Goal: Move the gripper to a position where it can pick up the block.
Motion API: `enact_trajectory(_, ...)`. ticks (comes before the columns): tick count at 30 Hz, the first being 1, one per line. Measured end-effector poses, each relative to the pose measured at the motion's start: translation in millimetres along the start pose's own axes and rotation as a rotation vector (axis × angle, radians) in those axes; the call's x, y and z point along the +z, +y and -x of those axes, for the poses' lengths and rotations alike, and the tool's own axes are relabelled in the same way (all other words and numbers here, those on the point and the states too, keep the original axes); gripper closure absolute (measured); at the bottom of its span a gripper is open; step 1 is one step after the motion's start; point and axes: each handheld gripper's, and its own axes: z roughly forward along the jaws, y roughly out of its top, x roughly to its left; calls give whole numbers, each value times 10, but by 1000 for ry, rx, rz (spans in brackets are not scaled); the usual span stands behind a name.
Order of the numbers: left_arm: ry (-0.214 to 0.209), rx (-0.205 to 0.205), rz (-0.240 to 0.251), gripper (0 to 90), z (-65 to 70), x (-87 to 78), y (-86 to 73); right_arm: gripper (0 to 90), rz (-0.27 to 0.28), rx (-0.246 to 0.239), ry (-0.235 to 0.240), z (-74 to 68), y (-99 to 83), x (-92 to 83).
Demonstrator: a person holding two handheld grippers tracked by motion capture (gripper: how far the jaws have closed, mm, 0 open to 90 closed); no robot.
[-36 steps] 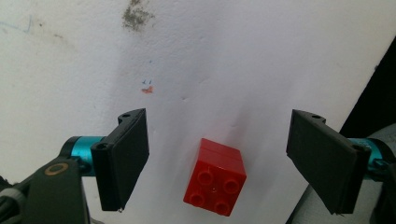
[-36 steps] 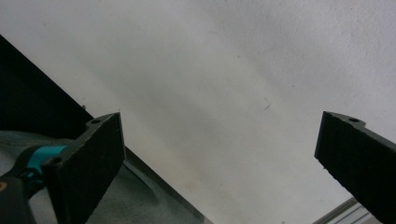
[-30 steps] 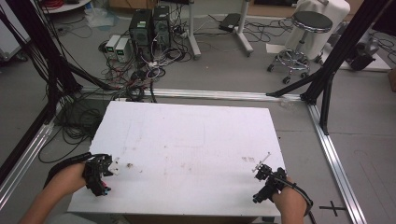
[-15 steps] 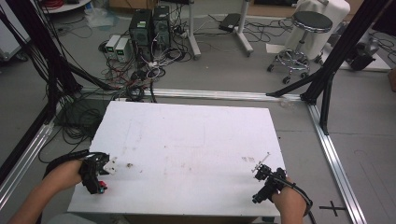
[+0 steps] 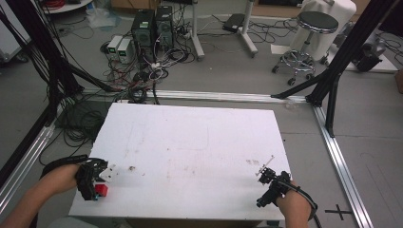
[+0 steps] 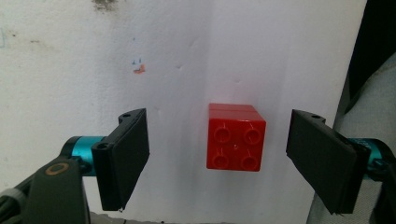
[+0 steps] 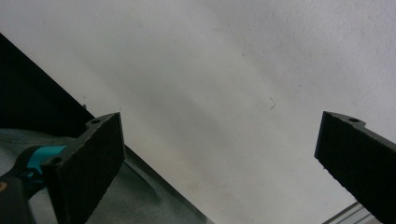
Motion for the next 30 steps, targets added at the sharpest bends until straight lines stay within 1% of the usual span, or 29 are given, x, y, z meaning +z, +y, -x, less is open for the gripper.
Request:
enact_trajectory(1,-1,9,-3,216,-3,7,-8,9,-1,-3,0,0,0,2)
enact_trajectory(2,-5,10,-4,217,-2,19,-17,10,-3,1,1,-5,1,4)
enact_trajectory(4,-9,34,-14,217,-4,47,-34,10,-4,3,1,-8,1,2)
enact_trajectory(6,-15,42,-23,217,0,82,-54,10,-1,0,0,-7,1,-5)
enact_trajectory(13,-34,90,-32,218,27,186,-105,10,-3,0,-2,-5,0,2)
enact_trajectory(16,-38,95,-34,218,39,212,-103,10,-4,-1,1,-9,6,0)
enact_trajectory(19,-43,105,-49,218,42,252,-88,9,-3,-4,1,-14,11,-1)
enact_trajectory(20,-47,101,-53,218,44,266,-85,10,-3,-5,0,-14,11,-1)
enact_trajectory(22,-44,108,-59,218,46,281,-80,10,-3,-4,-1,-16,10,-1)
enact_trajectory(26,-52,97,-58,219,40,287,-70,10,-1,-4,-2,-17,7,4)
enact_trajectory(28,-47,101,-54,219,42,286,-69,10,0,-5,-3,-17,7,4)
enact_trajectory(30,-50,96,-52,219,39,277,-70,9,-2,-1,-3,-22,10,1)
